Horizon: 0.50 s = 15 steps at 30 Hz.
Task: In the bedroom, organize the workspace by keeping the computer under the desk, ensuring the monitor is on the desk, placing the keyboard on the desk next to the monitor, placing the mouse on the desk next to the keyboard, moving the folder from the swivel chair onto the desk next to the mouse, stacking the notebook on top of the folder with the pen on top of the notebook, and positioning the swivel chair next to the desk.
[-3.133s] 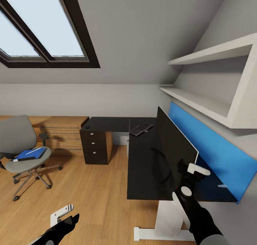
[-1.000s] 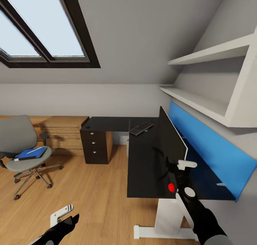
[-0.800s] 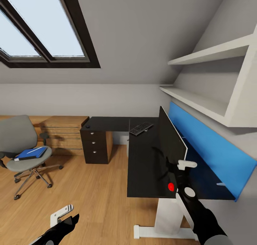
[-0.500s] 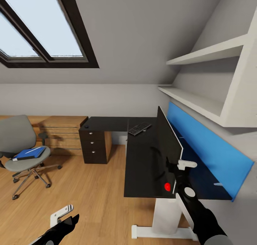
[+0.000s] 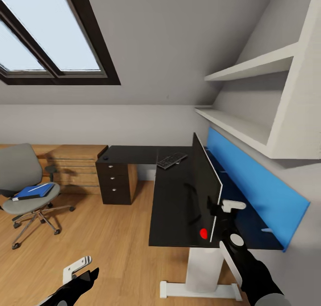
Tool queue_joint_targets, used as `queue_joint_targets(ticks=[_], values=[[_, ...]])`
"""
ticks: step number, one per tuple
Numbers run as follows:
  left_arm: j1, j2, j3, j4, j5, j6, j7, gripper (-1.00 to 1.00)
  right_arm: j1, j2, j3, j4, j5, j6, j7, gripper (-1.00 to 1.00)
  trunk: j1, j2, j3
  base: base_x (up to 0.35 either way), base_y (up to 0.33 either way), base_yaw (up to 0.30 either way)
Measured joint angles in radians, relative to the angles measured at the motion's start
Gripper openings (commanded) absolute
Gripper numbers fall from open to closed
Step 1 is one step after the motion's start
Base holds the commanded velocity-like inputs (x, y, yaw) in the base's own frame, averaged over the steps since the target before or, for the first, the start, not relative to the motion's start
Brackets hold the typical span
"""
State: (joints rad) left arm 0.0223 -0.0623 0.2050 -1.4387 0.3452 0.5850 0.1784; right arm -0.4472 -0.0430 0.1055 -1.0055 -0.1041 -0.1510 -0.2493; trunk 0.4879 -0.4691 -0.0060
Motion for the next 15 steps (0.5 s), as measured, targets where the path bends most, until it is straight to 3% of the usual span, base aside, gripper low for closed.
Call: queue_joint_targets(ticks=[5,15], values=[[0.000,0.000,0.000,0.000,0.000,0.000,0.000,1.00,0.000,0.000,0.000,0.001,0.001,0.000,0.000,1.00,0.000,0.000,0.000,0.000,-0.123,0.000],[0.000,0.000,0.000,0.000,0.000,0.000,0.000,1.00,0.000,0.000,0.000,0.002,0.000,0.000,0.000,1.00,0.000,0.000,0.000,0.000,-0.008,0.000]])
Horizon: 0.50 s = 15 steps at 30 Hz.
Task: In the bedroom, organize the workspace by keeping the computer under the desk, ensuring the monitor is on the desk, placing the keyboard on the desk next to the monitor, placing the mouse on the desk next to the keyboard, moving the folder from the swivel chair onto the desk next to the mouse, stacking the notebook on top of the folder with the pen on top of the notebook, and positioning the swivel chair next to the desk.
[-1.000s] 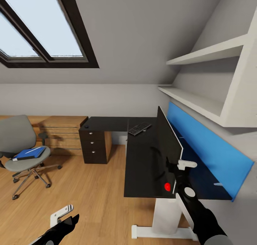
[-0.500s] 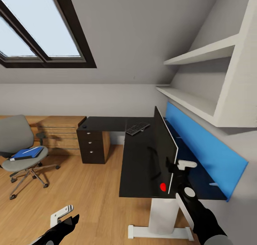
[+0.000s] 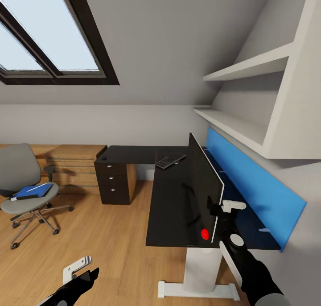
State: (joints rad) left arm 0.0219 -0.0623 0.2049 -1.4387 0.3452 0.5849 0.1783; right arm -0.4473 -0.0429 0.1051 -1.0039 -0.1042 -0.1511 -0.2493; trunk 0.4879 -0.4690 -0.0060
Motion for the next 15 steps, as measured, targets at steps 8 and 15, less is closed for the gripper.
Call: queue_joint_targets(ticks=[8,15], values=[[0.000,0.000,0.000,0.000,0.000,0.000,0.000,1.00,0.000,0.000,0.000,0.000,0.000,0.000,0.000,1.00,0.000,0.000,0.000,-0.002,0.000,0.000],[0.000,0.000,0.000,0.000,0.000,0.000,0.000,1.00,0.000,0.000,0.000,0.000,0.000,0.000,0.000,1.00,0.001,0.000,0.000,-0.205,0.000,0.000]])
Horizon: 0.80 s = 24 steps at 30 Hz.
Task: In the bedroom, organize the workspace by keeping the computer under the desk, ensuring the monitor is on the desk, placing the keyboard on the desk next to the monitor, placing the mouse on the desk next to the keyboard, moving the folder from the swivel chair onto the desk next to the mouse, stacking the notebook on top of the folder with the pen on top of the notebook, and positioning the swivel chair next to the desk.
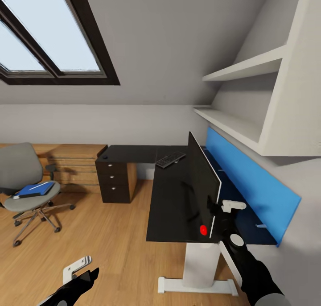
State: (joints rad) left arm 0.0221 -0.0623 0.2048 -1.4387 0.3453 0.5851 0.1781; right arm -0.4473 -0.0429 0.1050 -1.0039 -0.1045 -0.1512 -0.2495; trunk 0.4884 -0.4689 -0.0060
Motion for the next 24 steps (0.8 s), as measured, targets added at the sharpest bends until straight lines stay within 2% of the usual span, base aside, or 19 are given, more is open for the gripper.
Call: queue_joint_targets(ticks=[13,24], values=[[0.000,0.000,0.000,0.000,0.000,0.000,0.000,1.00,0.000,0.000,0.000,0.004,0.000,0.000,0.000,1.00,-0.001,0.000,0.000,-0.036,0.000,0.000],[0.000,0.000,0.000,0.000,0.000,0.000,-0.001,1.00,0.000,0.002,0.000,0.006,0.000,0.001,0.003,1.00,-0.001,0.000,0.000,0.090,0.000,0.000]])
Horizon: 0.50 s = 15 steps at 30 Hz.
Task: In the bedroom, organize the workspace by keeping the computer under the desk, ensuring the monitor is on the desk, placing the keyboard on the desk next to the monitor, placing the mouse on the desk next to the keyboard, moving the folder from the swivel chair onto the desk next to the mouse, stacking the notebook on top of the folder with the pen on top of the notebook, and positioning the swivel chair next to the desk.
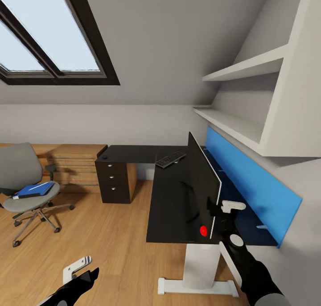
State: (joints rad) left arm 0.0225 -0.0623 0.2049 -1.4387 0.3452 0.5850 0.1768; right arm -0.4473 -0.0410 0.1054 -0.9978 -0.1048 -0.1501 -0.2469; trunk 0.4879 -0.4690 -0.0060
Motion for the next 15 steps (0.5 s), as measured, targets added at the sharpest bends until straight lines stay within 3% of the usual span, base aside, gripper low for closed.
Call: queue_joint_targets(ticks=[8,15], values=[[-0.001,0.000,0.000,0.000,0.000,0.000,0.000,1.00,0.000,0.000,0.000,0.000,0.001,-0.001,-0.001,1.00,0.000,0.000,0.000,0.001,-0.103,0.000],[0.000,0.000,0.000,0.000,0.000,-0.001,0.000,1.00,0.000,0.000,0.000,0.000,0.001,-0.001,-0.001,1.00,0.000,0.000,0.000,0.000,-0.014,0.000]])
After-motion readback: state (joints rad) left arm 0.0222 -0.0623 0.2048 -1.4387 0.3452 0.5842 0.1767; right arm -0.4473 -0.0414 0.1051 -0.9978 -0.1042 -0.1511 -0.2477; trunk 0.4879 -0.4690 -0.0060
